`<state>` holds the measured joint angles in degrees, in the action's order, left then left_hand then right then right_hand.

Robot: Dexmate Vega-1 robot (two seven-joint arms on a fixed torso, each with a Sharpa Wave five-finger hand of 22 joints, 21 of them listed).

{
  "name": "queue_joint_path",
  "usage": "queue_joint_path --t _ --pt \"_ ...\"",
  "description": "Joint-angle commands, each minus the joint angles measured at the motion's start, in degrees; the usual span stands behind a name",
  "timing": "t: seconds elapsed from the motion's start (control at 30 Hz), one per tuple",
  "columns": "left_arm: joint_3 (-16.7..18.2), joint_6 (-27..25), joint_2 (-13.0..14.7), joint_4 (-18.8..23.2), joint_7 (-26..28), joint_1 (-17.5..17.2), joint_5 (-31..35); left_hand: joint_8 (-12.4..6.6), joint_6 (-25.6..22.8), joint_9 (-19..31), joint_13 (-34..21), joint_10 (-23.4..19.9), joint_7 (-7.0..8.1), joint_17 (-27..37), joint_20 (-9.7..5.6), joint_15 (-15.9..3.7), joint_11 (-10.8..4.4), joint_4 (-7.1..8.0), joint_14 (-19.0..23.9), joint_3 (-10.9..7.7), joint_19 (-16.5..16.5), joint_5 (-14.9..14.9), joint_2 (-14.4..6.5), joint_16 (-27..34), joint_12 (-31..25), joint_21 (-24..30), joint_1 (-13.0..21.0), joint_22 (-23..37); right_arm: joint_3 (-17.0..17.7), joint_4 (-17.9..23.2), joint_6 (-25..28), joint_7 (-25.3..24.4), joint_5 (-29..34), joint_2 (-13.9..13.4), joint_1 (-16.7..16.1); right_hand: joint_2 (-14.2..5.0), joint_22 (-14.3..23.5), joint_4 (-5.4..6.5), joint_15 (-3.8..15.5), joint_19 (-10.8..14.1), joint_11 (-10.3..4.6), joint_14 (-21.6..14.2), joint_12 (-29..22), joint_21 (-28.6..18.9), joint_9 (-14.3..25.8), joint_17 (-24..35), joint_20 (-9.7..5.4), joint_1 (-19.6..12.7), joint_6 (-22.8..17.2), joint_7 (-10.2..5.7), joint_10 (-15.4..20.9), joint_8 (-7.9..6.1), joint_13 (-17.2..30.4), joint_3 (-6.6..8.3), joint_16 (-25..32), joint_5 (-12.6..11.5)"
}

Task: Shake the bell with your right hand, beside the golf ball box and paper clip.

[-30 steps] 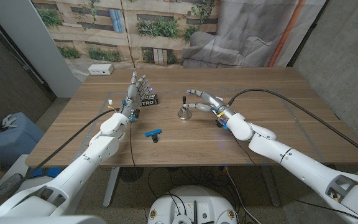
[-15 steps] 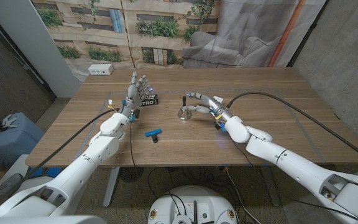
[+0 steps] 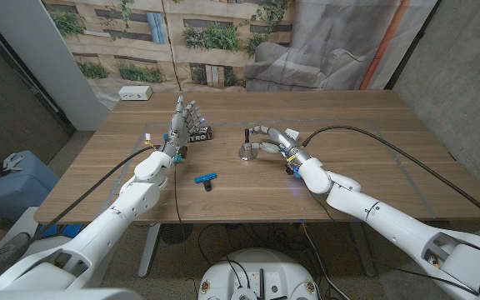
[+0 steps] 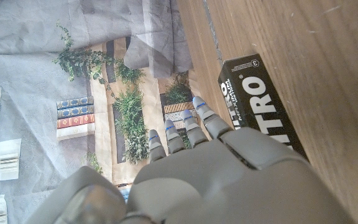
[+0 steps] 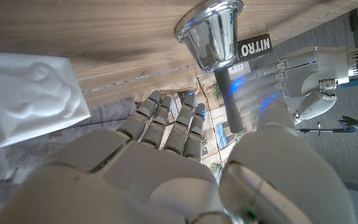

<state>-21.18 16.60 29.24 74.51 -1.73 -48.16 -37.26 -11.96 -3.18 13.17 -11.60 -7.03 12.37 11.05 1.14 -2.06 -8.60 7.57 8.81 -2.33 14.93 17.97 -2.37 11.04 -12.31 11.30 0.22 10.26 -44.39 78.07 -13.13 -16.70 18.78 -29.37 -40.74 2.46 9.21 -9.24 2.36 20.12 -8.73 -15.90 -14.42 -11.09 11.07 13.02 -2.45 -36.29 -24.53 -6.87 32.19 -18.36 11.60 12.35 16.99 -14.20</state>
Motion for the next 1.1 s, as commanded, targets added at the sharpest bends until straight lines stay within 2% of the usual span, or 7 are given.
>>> queue_joint_path --t 0.03,0.37,0.83,0.97,1.1 --pt "-0.01 0.01 0.00 0.01 0.01 0.00 0.00 -0.31 0.05 0.25 -0.30 -0.21 0.35 0.27 0.07 -5.63 -0.29 0.39 0.51 0.00 0.45 0.39 -0.69 0.32 -0.34 0.40 -0.06 0.32 -0.19 -1.40 -1.01 -2.47 -0.40 1.30 -0.18 -0.17 0.22 0.02 4.84 1.08 -0.43 -1.80 -0.45 -0.05 0.24 0.05 -0.39 -1.14 -2.25 -0.39 2.37 -1.03 0.18 0.47 1.04 -0.26" --pt "0.00 0.01 0.02 0.02 0.01 -0.02 0.00 -0.32 0.03 0.25 -0.30 -0.14 0.35 0.27 0.06 -5.64 -0.47 0.39 0.50 0.01 0.43 0.39 -0.68 0.31 -0.31 0.39 -0.07 0.32 -0.31 -1.82 -0.51 -3.75 -0.33 2.10 -0.21 -0.56 0.23 0.39 6.59 2.37 -2.28 -5.40 -0.54 0.10 0.20 0.12 -0.77 -1.94 -6.32 -0.93 6.54 -2.36 0.10 0.48 2.60 -0.17" --pt "0.00 0.02 0.02 0.01 0.00 -0.02 0.00 -0.33 0.01 0.25 -0.30 -0.20 0.35 0.27 0.06 -5.65 -0.36 0.39 0.50 0.01 0.46 0.39 -0.68 0.31 -0.34 0.40 -0.07 0.32 -1.01 -2.97 -0.59 -6.05 0.22 3.64 0.03 -0.91 0.24 0.40 7.66 3.41 -3.01 -7.29 -0.46 0.09 0.14 0.02 -1.32 -2.88 -9.18 -1.52 9.55 -3.22 0.03 0.57 3.40 0.02" --pt "0.00 0.02 0.02 0.01 0.00 -0.02 0.00 -0.33 0.01 0.25 -0.30 -0.25 0.35 0.27 0.06 -5.65 -0.26 0.39 0.52 0.01 0.43 0.39 -0.68 0.32 -0.36 0.39 -0.07 0.32 -0.95 -2.94 0.02 -6.88 0.31 3.96 -0.11 -1.19 0.29 0.43 7.98 4.92 -3.26 -8.55 -0.46 -0.24 0.11 0.10 -1.97 -3.39 -10.62 -2.14 11.37 -3.63 0.00 0.62 4.01 0.18" --pt "0.00 0.03 0.01 0.01 0.00 -0.02 0.00 -0.33 0.00 0.25 -0.30 -0.21 0.35 0.27 0.06 -5.66 -0.34 0.39 0.48 0.01 0.45 0.39 -0.68 0.31 -0.34 0.40 -0.07 0.32 -0.95 -3.07 0.30 -7.87 0.53 4.15 -0.22 -2.14 0.35 0.56 8.77 6.47 -3.55 -10.29 -0.49 -0.46 0.07 0.35 -2.69 -4.07 -12.62 -2.04 13.70 -4.18 -0.01 0.87 4.95 0.33"
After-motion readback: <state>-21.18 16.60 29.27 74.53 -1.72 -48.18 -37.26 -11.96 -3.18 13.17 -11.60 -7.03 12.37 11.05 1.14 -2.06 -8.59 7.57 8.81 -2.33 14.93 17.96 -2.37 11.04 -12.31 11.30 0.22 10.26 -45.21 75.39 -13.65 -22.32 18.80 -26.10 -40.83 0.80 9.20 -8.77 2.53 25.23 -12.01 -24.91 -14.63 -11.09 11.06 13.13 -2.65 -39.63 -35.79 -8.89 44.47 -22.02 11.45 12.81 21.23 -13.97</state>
